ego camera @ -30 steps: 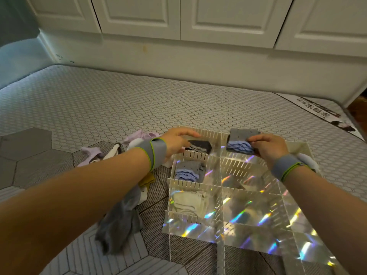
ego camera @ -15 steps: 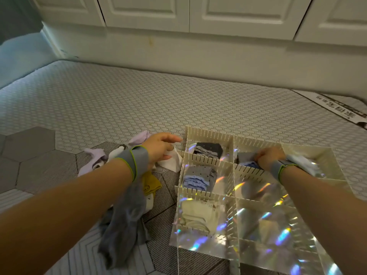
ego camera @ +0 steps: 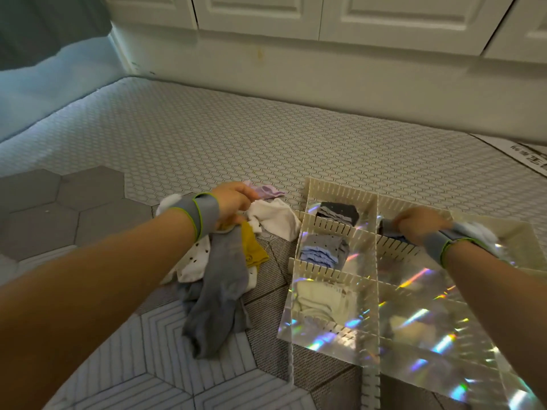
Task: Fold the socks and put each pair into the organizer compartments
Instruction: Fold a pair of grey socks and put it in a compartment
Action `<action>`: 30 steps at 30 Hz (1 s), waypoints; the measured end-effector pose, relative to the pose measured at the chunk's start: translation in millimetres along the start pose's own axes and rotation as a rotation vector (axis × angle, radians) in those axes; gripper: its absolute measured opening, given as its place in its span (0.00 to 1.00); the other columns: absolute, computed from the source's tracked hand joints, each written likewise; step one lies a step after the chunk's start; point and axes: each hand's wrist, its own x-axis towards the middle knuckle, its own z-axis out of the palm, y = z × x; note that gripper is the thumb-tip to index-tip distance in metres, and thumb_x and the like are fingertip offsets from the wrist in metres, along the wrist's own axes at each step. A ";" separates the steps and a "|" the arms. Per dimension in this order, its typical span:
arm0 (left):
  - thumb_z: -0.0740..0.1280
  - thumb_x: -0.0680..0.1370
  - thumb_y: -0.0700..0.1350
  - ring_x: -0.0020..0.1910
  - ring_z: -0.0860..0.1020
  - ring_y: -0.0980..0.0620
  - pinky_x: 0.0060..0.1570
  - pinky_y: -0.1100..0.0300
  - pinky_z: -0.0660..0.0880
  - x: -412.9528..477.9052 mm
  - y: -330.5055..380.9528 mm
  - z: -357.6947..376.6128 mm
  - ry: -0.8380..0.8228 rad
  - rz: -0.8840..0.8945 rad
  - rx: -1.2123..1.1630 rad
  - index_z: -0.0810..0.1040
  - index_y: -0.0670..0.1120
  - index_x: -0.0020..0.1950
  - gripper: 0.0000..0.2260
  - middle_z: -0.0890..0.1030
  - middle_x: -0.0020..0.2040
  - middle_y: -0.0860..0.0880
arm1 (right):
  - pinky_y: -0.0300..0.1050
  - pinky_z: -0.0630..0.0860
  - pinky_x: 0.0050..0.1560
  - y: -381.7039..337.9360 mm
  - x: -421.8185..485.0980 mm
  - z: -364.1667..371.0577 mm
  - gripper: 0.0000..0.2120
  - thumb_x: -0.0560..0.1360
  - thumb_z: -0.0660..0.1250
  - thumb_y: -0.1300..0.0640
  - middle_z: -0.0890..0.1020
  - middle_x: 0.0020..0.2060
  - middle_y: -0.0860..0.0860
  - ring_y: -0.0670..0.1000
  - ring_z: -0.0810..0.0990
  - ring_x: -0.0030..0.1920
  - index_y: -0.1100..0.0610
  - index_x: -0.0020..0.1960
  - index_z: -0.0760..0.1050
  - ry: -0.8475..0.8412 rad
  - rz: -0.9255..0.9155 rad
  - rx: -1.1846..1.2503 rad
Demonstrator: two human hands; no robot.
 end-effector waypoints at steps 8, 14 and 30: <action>0.59 0.77 0.34 0.50 0.72 0.46 0.41 0.57 0.74 -15.6 -23.3 -29.3 -0.019 -0.084 0.344 0.77 0.48 0.48 0.12 0.75 0.54 0.43 | 0.44 0.73 0.44 -38.4 -26.7 -8.8 0.13 0.76 0.59 0.64 0.82 0.52 0.56 0.55 0.78 0.46 0.56 0.51 0.82 0.076 -0.185 0.390; 0.62 0.77 0.37 0.36 0.72 0.49 0.35 0.57 0.70 -31.2 -53.2 -26.8 -0.102 -0.255 0.242 0.64 0.45 0.70 0.21 0.74 0.43 0.44 | 0.42 0.70 0.42 -72.1 -55.8 -6.1 0.10 0.75 0.62 0.63 0.80 0.44 0.55 0.51 0.74 0.45 0.60 0.50 0.82 0.010 -0.274 0.604; 0.61 0.76 0.32 0.40 0.81 0.52 0.41 0.59 0.80 -54.7 6.1 -16.2 -0.447 0.068 -0.401 0.75 0.46 0.46 0.10 0.80 0.44 0.47 | 0.49 0.73 0.61 -119.1 -113.4 16.3 0.15 0.73 0.69 0.55 0.79 0.54 0.50 0.51 0.77 0.57 0.53 0.59 0.74 -0.659 -0.444 1.034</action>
